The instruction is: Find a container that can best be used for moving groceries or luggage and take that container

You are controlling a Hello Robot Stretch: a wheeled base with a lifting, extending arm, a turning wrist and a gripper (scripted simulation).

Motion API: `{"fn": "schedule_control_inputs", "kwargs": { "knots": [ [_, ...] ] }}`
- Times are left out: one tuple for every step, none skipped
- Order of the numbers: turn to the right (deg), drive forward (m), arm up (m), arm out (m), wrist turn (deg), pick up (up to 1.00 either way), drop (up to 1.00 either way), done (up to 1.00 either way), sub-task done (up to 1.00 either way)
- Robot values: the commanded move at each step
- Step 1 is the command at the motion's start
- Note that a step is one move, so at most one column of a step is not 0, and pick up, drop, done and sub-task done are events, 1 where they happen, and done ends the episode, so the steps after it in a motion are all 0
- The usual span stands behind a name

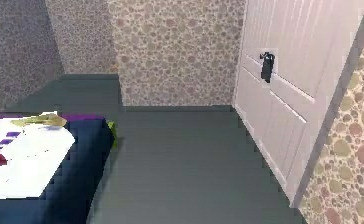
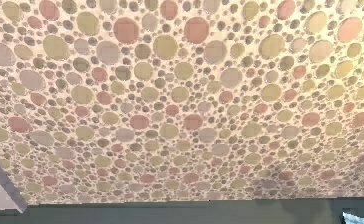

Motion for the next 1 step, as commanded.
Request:
{"fn": "schedule_control_inputs", "kwargs": {
  "knots": [
    [0.0, 1.0, 0.0, 0.0, 0.0, 0.0, 0.0, 0.0, 0.0]
  ]
}}
